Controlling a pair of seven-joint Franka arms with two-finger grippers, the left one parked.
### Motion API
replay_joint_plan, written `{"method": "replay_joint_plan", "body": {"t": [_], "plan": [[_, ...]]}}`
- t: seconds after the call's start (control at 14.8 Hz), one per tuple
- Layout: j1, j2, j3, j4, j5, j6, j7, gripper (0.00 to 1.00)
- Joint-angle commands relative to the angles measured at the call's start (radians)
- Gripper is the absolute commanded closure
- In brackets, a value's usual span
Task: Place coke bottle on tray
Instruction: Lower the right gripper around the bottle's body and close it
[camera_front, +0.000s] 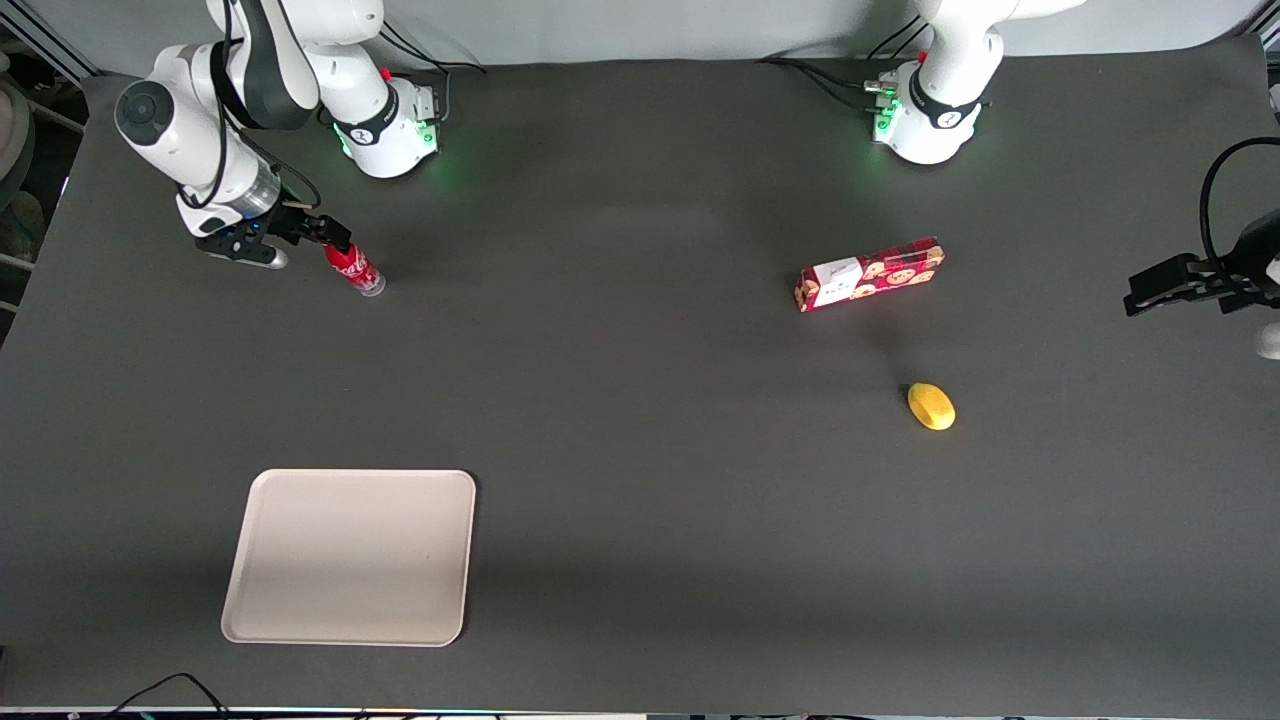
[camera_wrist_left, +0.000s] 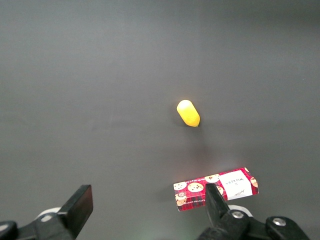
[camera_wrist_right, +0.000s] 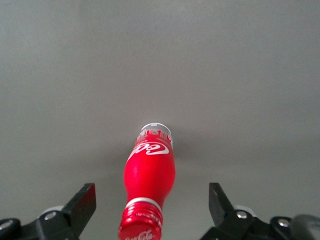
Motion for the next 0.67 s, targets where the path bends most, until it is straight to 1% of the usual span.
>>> {"method": "replay_joint_plan", "body": {"t": [0.0, 0.27, 0.34, 0.4, 0.47, 0.54, 0.61], "plan": [[0.0, -0.016, 0.028, -0.079, 0.011, 0.063, 0.029, 0.0], [0.0, -0.012, 0.03, -0.079, 0.011, 0.058, 0.029, 0.0], [0.0, -0.012, 0.03, -0.079, 0.011, 0.058, 0.027, 0.01], [0.0, -0.012, 0.03, -0.079, 0.011, 0.057, 0.029, 0.07], [0.0, -0.012, 0.03, -0.079, 0.011, 0.057, 0.029, 0.15], [0.0, -0.012, 0.03, -0.077, 0.011, 0.055, 0.03, 0.27], [-0.001, -0.012, 0.03, -0.077, 0.011, 0.046, 0.032, 0.41]]}}
